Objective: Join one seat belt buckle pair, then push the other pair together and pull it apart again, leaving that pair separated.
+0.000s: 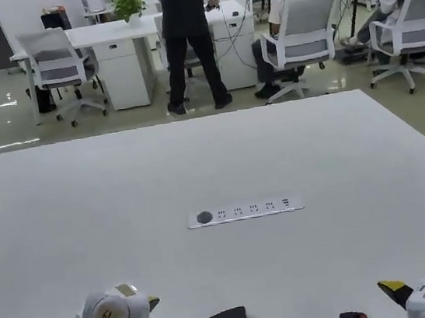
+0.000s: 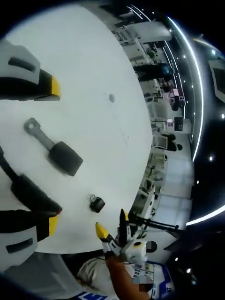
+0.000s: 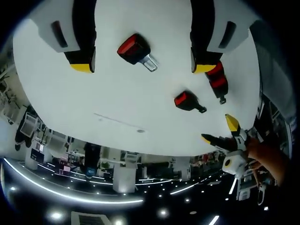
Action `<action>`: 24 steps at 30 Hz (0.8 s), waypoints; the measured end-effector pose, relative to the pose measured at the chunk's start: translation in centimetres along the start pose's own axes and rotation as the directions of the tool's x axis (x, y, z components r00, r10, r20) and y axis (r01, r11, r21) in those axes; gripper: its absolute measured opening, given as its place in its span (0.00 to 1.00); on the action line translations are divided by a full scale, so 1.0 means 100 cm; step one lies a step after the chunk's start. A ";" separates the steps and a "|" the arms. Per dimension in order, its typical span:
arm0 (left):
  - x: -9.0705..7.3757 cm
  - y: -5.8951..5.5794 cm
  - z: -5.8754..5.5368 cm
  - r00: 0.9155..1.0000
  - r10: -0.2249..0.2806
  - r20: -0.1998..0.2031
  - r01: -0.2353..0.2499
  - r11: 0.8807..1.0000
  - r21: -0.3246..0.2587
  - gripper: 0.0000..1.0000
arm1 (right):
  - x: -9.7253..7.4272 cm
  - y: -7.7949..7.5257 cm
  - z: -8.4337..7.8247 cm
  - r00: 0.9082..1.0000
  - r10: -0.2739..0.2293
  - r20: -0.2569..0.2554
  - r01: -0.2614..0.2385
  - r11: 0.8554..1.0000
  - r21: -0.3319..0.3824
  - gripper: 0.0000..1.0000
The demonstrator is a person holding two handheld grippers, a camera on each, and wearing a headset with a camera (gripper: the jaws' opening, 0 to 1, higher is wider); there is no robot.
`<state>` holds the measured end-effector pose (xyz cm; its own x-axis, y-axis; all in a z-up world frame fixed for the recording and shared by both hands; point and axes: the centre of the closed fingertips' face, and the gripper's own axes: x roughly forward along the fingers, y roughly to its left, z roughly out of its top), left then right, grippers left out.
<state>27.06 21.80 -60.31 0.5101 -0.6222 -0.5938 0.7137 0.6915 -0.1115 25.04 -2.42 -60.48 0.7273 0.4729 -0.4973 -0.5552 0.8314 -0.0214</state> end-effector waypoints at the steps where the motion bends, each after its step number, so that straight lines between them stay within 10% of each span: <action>1: -0.005 0.000 -0.001 1.000 0.016 0.018 -0.016 1.000 -0.004 1.00 | -0.003 0.002 0.001 1.000 -0.005 0.003 0.005 1.000 0.001 0.85; 24: -0.089 -0.018 -0.038 0.979 0.142 0.147 -0.123 0.984 -0.129 1.00 | -0.062 0.046 -0.008 0.993 -0.088 0.080 0.086 0.996 0.035 0.95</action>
<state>19.38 27.48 -57.80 0.6715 -0.5648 -0.4797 0.5772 0.8046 -0.1393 17.63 -1.72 -58.18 0.8036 0.4194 -0.4223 -0.4763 0.8786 -0.0339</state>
